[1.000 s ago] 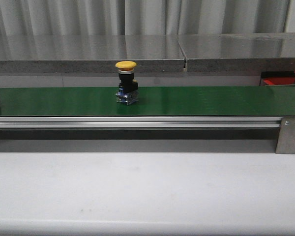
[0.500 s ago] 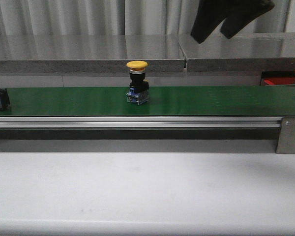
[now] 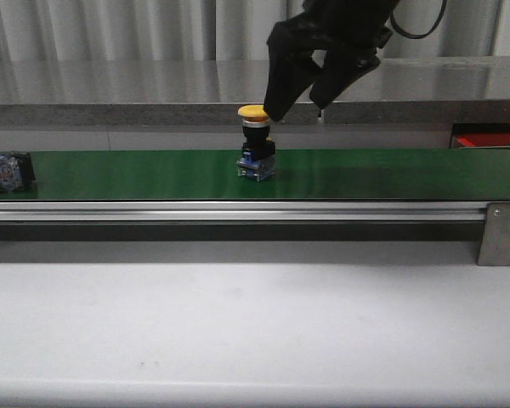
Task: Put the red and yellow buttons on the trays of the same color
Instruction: 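Lower the right gripper onto the yellow button on the belt and grasp, then carry the yellow button toward the yellow tray with the right gripper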
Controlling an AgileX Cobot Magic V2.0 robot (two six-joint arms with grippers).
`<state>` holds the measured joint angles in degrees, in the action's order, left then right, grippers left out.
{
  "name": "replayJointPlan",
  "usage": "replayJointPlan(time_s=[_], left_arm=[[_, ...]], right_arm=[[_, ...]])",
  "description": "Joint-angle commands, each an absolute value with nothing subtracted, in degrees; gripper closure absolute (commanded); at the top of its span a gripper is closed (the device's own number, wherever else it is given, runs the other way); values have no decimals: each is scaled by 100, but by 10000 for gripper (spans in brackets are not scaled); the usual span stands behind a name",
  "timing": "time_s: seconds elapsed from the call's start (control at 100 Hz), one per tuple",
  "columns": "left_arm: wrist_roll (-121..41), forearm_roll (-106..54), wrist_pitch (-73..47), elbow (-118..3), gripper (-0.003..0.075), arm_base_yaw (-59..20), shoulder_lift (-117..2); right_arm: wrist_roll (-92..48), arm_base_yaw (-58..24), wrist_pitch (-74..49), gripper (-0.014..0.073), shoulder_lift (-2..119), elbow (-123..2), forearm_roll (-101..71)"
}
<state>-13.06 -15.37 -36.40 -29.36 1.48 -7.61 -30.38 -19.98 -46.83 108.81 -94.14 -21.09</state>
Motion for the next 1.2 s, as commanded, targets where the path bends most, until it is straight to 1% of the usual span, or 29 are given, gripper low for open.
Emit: replayJointPlan(time_s=[0.0, 0.67, 0.71, 0.76, 0.88, 0.95, 0.98, 1.05, 1.19], left_arm=[[-1304, -1636, -3244, -3079, 741, 108, -828], [-1304, -1636, -3244, -3079, 741, 108, -828], [-1304, -1636, -3244, -3079, 741, 108, -828], [-1304, -1636, -3244, -3079, 741, 108, -828], [-1304, -1636, -3244, -3079, 741, 108, -828], [-1304, -1636, -3244, -3079, 741, 108, -828], [-1304, -1636, -3244, -3079, 741, 108, -828], [-1304, -1636, -3244, -3079, 741, 108, -828], [-1304, -1636, -3244, -3079, 741, 108, -828]], right_arm=[[-3072, -2005, -4376, 10, 10660, -9672, -2173], [-3068, -2005, -3895, 16, 10901, -9690, -2173], [-3068, -2005, -3895, 45, 10920, -9690, -2173], [-3028, -2005, -3889, 106, 10944, -9690, -2166], [-2738, -1973, -3899, 311, 10959, -9690, -2020], [-2729, -1944, -3955, 406, 10948, -9690, -2009], [-2729, -1930, -3977, 433, 10941, -9690, -2009], [-2725, -1922, -4022, 463, 10905, -9690, -2009], [-2725, -1800, -4124, 462, 10570, -9690, -1993]])
